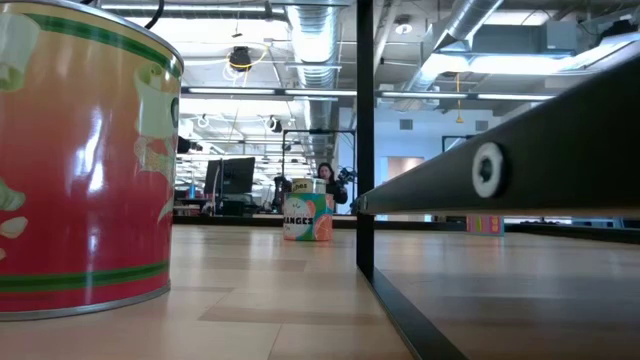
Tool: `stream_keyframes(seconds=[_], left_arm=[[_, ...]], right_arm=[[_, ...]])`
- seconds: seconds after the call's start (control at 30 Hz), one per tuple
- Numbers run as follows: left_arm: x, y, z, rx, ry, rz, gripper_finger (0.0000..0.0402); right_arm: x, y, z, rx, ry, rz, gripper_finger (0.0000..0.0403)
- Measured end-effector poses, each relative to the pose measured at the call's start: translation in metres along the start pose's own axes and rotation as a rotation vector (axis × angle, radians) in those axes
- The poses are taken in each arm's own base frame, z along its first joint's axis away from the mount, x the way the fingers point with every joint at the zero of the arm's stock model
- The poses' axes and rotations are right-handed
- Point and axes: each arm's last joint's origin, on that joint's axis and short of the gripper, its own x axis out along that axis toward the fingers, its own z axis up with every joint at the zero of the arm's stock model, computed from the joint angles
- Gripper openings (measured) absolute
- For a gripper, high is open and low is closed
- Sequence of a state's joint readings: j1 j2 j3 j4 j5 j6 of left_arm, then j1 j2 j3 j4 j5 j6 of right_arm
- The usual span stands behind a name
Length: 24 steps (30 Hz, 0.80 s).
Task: Pick and place cans onto a shelf
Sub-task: Put the canned oranges on the shelf
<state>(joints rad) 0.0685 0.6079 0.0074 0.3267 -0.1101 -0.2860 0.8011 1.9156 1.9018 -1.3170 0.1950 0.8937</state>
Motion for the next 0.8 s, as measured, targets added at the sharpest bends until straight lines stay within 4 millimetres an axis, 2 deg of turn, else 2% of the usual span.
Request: stream_keyframes(seconds=[0.13, 0.27, 0.57, 0.73, 0.8], left_arm=[[0.0, -0.001, 0.0, 0.002, 0.007, -0.021, 0.0006], [0.0, -0.002, 0.001, 0.007, 0.019, -0.049, 0.0006], [0.0, -0.003, 0.004, 0.037, 0.006, -0.07, 0.0006], [0.0, -0.004, 0.005, 0.037, 0.002, -0.084, 0.0004], [0.0, -0.004, 0.005, 0.038, 0.002, -0.083, 0.0002]], right_arm=[[0.008, -0.008, 0.006, -0.13, -0.043, -0.028, 0.0004], [0.017, -0.033, 0.008, -0.152, -0.13, 0.001, 0.0003], [0.034, -0.12, -0.003, -0.117, -0.521, 0.123, 0.0002], [0.047, -0.172, -0.015, -0.074, -0.624, 0.079, 0.0001], [0.054, -0.191, -0.014, -0.042, -0.638, 0.065, 0.0003]])
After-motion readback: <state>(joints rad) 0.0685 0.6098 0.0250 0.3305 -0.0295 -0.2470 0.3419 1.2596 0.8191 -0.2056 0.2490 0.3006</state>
